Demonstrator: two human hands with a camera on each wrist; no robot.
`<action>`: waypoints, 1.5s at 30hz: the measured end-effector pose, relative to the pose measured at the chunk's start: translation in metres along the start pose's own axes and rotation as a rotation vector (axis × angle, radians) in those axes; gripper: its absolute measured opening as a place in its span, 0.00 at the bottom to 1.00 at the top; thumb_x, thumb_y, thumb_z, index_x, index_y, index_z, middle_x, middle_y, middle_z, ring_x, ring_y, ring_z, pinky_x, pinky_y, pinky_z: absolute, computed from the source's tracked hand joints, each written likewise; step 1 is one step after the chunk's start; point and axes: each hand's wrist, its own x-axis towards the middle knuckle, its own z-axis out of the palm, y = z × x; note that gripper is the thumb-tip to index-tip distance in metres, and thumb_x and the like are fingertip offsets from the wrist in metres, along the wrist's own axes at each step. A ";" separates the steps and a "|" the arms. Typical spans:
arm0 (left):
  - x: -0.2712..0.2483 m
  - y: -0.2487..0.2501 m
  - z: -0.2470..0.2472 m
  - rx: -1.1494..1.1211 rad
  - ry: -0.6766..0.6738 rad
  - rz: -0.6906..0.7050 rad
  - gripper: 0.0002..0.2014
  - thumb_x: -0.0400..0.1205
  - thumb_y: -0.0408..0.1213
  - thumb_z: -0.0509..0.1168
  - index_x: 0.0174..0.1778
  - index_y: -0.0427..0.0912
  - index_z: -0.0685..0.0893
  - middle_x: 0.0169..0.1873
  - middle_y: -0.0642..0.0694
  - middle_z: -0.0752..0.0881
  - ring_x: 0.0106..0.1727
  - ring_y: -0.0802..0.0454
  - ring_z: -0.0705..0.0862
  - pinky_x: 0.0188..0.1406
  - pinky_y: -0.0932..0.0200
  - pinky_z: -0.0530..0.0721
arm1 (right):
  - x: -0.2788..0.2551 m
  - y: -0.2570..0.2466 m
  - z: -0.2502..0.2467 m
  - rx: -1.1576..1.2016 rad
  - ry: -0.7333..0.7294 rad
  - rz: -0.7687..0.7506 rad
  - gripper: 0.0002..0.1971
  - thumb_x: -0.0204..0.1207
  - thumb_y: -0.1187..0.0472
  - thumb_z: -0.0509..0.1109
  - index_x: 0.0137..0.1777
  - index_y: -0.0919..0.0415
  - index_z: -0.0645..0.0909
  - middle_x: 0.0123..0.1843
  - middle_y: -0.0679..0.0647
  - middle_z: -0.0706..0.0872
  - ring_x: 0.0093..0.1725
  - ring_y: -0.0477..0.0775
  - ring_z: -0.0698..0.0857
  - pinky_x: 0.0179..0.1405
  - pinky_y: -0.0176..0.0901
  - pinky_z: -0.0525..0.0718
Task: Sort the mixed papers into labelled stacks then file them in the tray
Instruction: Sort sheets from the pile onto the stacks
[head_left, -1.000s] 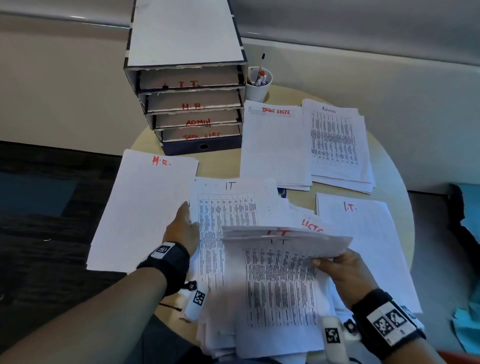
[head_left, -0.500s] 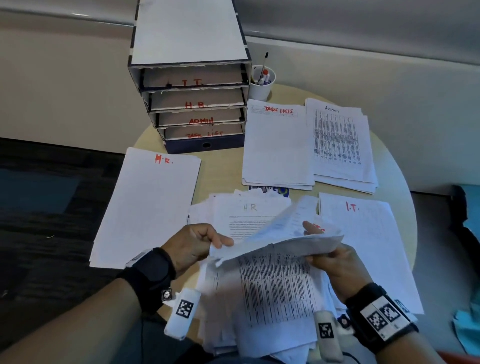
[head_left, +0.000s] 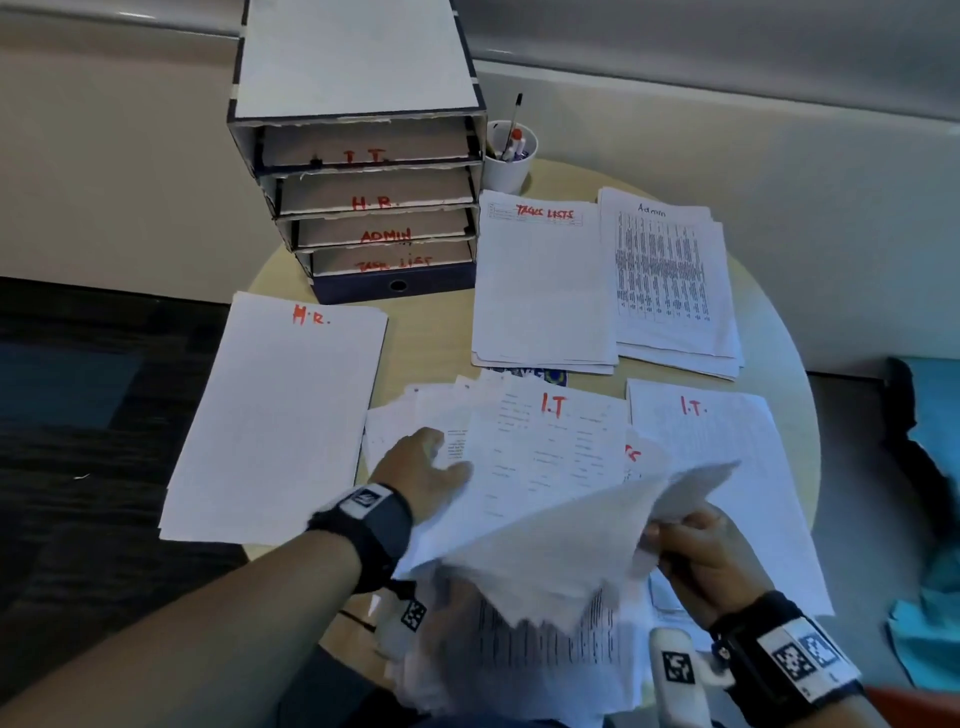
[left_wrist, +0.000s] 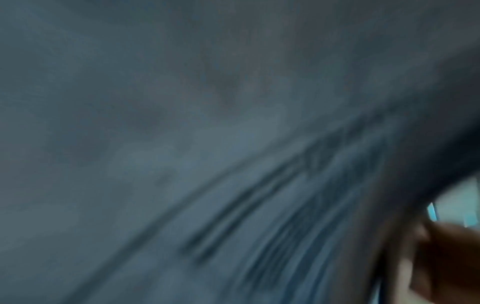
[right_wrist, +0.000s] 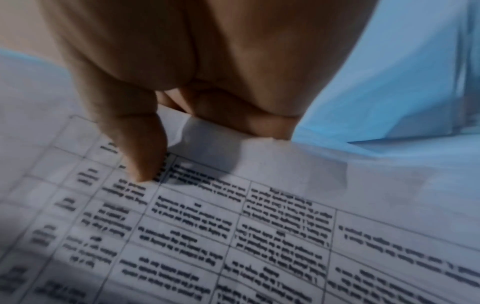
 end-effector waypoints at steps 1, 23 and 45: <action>0.001 0.009 0.005 0.209 0.011 0.023 0.38 0.71 0.60 0.68 0.76 0.50 0.69 0.64 0.48 0.76 0.60 0.44 0.81 0.54 0.56 0.79 | 0.000 0.001 -0.002 0.036 0.027 0.017 0.15 0.65 0.83 0.65 0.50 0.78 0.85 0.48 0.76 0.89 0.45 0.71 0.89 0.40 0.55 0.90; 0.000 -0.007 -0.003 -0.208 0.002 0.228 0.14 0.71 0.39 0.71 0.49 0.36 0.84 0.42 0.36 0.87 0.40 0.52 0.81 0.43 0.47 0.85 | 0.018 0.022 -0.015 -0.303 0.291 0.087 0.31 0.47 0.43 0.91 0.45 0.63 0.89 0.41 0.55 0.94 0.47 0.57 0.92 0.49 0.52 0.91; -0.047 0.070 -0.051 0.323 0.204 0.323 0.03 0.86 0.34 0.55 0.54 0.43 0.66 0.44 0.39 0.82 0.38 0.43 0.79 0.32 0.50 0.71 | 0.020 -0.085 0.108 -0.980 0.492 -0.575 0.38 0.72 0.58 0.79 0.81 0.55 0.66 0.78 0.59 0.71 0.79 0.61 0.70 0.78 0.59 0.71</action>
